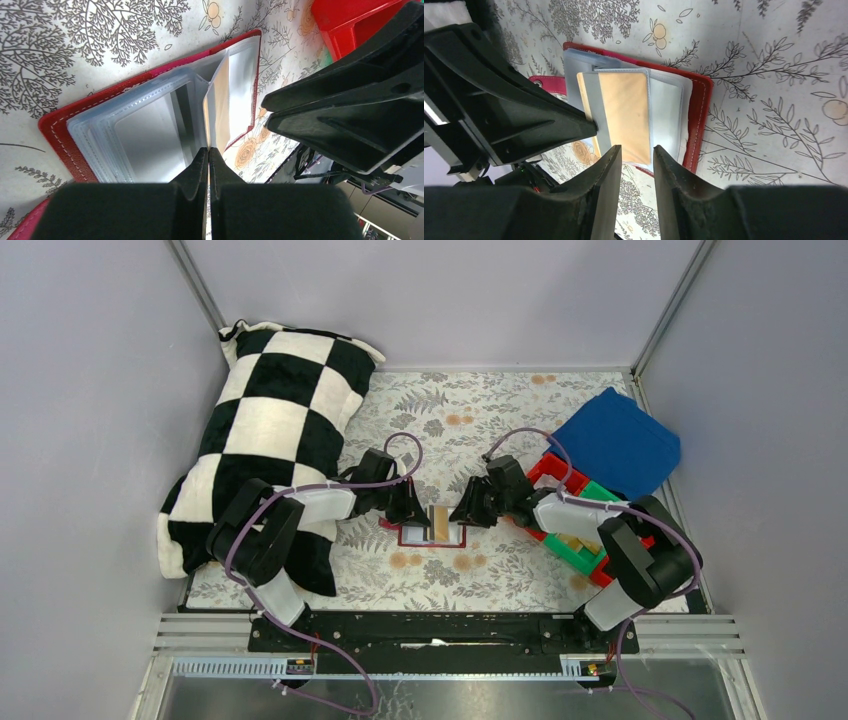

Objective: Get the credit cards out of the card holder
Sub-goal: Remove the credit card from the card holder.

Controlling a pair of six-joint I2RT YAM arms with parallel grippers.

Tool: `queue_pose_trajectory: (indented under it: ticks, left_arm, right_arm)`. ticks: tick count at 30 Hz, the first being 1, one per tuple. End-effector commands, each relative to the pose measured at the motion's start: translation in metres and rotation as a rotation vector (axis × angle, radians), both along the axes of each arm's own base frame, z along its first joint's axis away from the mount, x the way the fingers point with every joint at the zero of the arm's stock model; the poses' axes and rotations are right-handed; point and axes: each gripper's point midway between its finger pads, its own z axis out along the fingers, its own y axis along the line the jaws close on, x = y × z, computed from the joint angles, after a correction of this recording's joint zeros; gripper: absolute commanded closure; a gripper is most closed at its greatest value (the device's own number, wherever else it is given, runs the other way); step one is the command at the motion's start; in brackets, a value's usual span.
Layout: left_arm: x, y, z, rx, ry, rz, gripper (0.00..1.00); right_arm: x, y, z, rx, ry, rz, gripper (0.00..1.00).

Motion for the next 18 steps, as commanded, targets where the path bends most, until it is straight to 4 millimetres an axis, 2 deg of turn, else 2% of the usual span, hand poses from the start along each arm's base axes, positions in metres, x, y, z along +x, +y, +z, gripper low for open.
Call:
queue_pose_trajectory:
  ticks: [1,12,18]
  left_arm:
    - [-0.001,-0.003,0.001,-0.032,-0.011,-0.026,1.0]
    - [-0.002,-0.004,-0.004,-0.033,0.008,-0.034,1.0]
    - [-0.002,-0.005,-0.004,-0.033,0.011,-0.034,1.0]
  right_arm:
    - [0.001,0.019,0.005,0.058,0.0,0.043,0.64]
    - [-0.003,0.025,-0.011,0.065,0.034,0.044,0.75]
    - [-0.002,0.024,-0.018,0.052,0.048,0.038,0.77]
